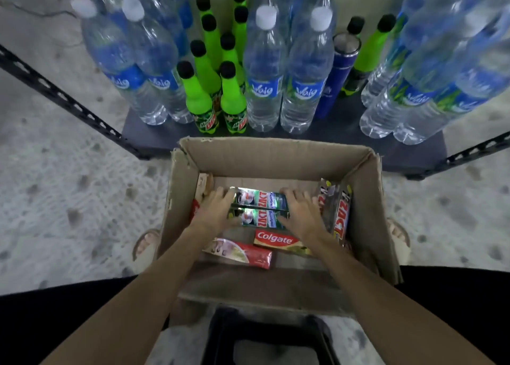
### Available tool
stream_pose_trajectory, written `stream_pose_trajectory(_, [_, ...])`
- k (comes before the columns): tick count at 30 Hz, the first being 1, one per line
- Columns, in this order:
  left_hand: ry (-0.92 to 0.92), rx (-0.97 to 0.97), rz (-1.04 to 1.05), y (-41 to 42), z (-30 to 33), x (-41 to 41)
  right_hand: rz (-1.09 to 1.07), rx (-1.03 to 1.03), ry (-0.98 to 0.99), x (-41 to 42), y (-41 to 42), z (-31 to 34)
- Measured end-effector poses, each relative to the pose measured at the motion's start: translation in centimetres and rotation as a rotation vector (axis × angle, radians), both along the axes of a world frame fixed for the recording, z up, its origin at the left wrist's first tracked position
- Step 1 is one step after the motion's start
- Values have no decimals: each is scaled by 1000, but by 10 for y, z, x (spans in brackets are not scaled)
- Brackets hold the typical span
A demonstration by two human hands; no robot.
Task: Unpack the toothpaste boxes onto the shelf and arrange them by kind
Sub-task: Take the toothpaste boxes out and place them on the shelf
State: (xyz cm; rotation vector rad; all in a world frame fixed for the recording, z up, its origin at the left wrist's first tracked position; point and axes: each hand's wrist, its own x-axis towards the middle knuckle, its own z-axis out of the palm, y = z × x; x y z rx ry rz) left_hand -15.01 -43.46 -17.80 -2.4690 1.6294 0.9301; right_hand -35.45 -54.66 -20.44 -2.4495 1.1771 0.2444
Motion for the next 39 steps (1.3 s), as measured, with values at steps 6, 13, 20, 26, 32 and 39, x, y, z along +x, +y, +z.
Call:
stream_pose_trajectory(6, [-132,123,-206,-14,-36,6,76,41,171,4,-16,-25])
stream_pose_trajectory(13, [-166,60,-254,-10,-61,11,129,97,143,-6,-27,-39])
stream_pose_trajectory(20, [14,-33,-9,-8,-59,15,24,155,59,1,-37,-37])
stream_pose_trajectory(26, [183,-156,114,0,-67,13,-84,194,-29,8,-47,-36])
stream_pose_trajectory(32, [177,-231,250,10,-73,4,-132,118,-66,16,-47,-43])
stream_pose_trajectory(39, [160,-199,150,19,-71,1,33,-108,4,24,-52,-48])
